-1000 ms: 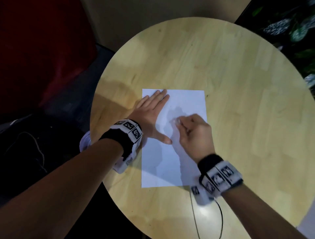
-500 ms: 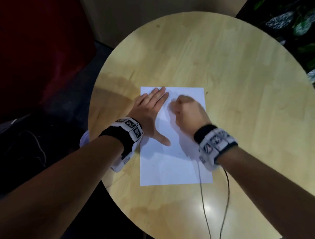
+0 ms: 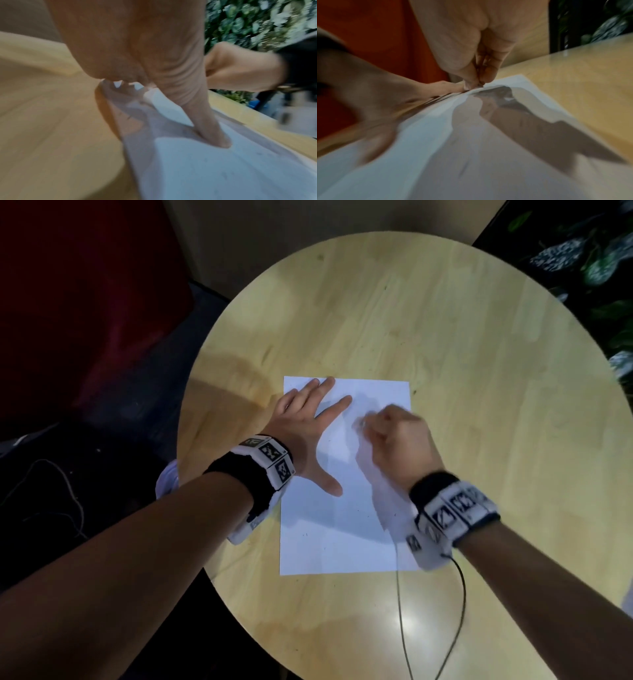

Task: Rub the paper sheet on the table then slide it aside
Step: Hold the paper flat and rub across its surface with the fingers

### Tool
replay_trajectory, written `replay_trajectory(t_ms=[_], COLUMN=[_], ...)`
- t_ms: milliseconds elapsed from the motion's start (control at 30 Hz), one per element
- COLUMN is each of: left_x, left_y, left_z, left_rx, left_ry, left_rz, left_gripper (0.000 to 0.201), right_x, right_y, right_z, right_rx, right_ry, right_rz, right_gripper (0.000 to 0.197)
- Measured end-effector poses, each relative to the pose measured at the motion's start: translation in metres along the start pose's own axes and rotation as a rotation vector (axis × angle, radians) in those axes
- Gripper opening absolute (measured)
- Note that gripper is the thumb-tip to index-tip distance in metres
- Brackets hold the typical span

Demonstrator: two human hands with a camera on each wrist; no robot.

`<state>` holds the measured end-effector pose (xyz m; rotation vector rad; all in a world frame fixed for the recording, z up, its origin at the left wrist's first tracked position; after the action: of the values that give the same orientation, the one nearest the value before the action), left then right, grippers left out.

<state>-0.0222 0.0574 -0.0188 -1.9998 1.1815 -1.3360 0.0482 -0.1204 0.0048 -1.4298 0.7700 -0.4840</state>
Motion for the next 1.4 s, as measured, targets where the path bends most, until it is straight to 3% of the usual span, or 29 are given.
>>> replay_trajectory(t_ms=[100, 200, 367, 500, 600, 700, 800, 867, 1033, 1133, 1233, 1300, 1400], left_x=[0.006, 0.007, 0.014, 0.016, 0.017, 0.017, 0.017, 0.018, 0.019, 0.019, 0.018, 0.019, 0.020], left_y=[-0.003, -0.003, -0.001, 0.011, 0.017, 0.020, 0.021, 0.020, 0.017, 0.018, 0.019, 0.018, 0.017], left_z=[0.005, 0.007, 0.011, 0.013, 0.014, 0.013, 0.014, 0.015, 0.017, 0.016, 0.015, 0.015, 0.015], left_rx=[-0.069, -0.083, -0.074, 0.057, 0.110, 0.132, 0.126, 0.098, 0.069, 0.082, 0.115, 0.107, 0.078], left_ry=[0.030, 0.024, -0.025, -0.065, -0.072, -0.077, -0.064, -0.070, -0.085, -0.082, -0.060, -0.061, -0.078], left_rz=[-0.004, -0.008, -0.041, -0.160, -0.167, -0.146, -0.112, -0.095, -0.093, -0.096, -0.098, -0.094, -0.092], left_gripper=[0.159, 0.162, 0.160, 0.140, 0.139, 0.143, 0.151, 0.155, 0.156, 0.156, 0.156, 0.155, 0.155], right_x=[0.012, -0.003, -0.016, 0.010, 0.023, 0.003, -0.014, -0.005, 0.014, -0.001, -0.010, -0.002, 0.002], right_y=[0.005, 0.004, -0.003, -0.004, 0.004, 0.006, -0.003, -0.006, 0.007, 0.001, -0.009, -0.007, -0.003], right_z=[0.026, -0.003, -0.061, -0.010, 0.025, -0.003, -0.057, -0.040, 0.052, 0.008, -0.046, -0.024, 0.038], right_rx=[0.007, 0.019, -0.130, 0.053, 0.046, 0.003, -0.130, -0.142, -0.073, -0.077, -0.168, -0.141, -0.062], right_ry=[0.108, -0.001, -0.119, 0.108, 0.209, 0.068, -0.101, -0.113, 0.133, 0.067, -0.062, -0.076, 0.067], right_rz=[-0.050, -0.071, 0.074, 0.084, 0.020, -0.048, 0.003, -0.023, -0.113, -0.074, -0.056, -0.064, -0.140], right_gripper=[0.013, 0.009, 0.006, 0.013, 0.014, 0.008, 0.018, 0.016, 0.012, 0.008, 0.018, 0.012, 0.011])
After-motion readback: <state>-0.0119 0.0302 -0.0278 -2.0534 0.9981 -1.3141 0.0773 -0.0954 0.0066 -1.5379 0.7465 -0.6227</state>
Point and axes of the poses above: each hand's wrist, its own z-axis towards the middle knuckle, its own y-axis out of the palm, x = y × z, the point moved 1 cm from there along z, towards the middle knuckle, and after that the axes turned 14 degrees about -z, right-handed, at the moved point
